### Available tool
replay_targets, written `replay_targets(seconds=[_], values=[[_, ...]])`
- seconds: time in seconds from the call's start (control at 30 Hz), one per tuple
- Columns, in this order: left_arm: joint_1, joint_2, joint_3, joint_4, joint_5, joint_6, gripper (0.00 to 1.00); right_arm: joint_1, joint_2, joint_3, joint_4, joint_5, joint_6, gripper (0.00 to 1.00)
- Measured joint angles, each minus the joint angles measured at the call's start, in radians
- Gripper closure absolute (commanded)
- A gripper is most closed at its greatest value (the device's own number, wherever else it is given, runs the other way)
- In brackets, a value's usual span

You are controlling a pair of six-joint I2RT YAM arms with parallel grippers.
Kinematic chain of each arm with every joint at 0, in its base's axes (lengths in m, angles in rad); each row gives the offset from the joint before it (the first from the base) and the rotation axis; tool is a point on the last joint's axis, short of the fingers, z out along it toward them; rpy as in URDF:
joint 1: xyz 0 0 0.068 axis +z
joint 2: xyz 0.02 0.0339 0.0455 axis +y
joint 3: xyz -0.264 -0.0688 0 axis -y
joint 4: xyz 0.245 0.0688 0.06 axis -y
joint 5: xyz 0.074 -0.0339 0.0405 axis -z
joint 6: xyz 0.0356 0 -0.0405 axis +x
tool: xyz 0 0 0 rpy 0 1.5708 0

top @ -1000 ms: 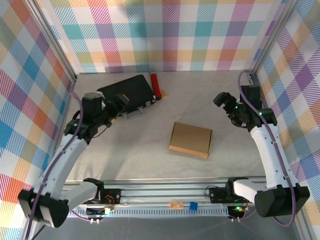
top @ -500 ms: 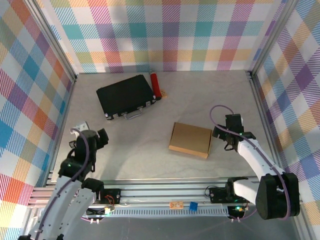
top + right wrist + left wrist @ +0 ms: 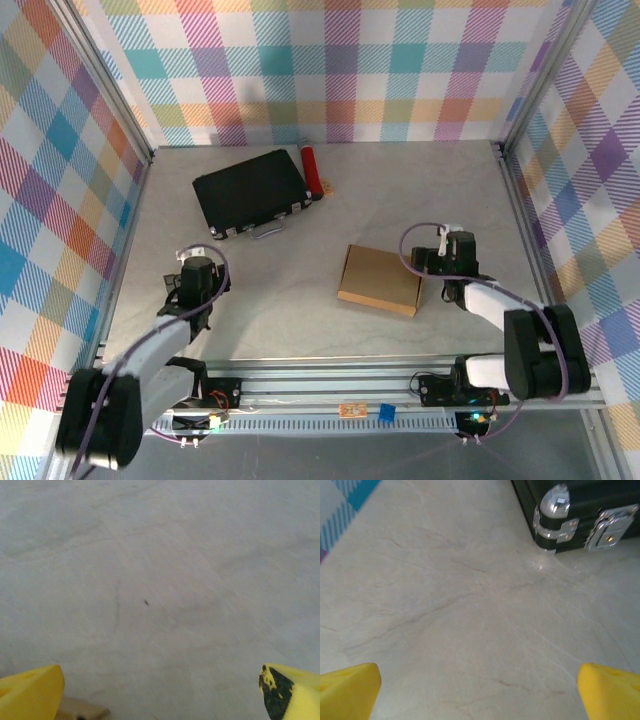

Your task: Fold the paper box

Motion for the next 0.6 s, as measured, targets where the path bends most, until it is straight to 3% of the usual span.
replay_targets(seconds=[0.17, 0.27, 0.4, 0.5, 0.6], values=[[0.079, 0.264, 0.074, 0.251, 0.083, -0.002, 0.00, -0.029, 0.180, 0.135, 0.097, -0.084, -0.056, 0.01], [0.127, 0.372, 0.104, 0.398, 0.139, -0.031, 0.00, -0.077, 0.214, 0.164, 0.137, -0.130, -0.055, 0.01], [0.145, 0.404, 0.084, 0.518, 0.195, -0.037, 0.00, -0.113, 0.198, 0.091, 0.261, -0.161, -0.052, 0.01], [0.141, 0.431, 0.010, 0.713, 0.251, -0.028, 0.00, -0.112, 0.192, -0.048, 0.452, -0.190, -0.056, 0.01], [0.141, 0.536, -0.051, 0.871, 0.285, -0.027, 0.00, -0.112, 0.194, -0.103, 0.481, -0.206, -0.057, 0.01]])
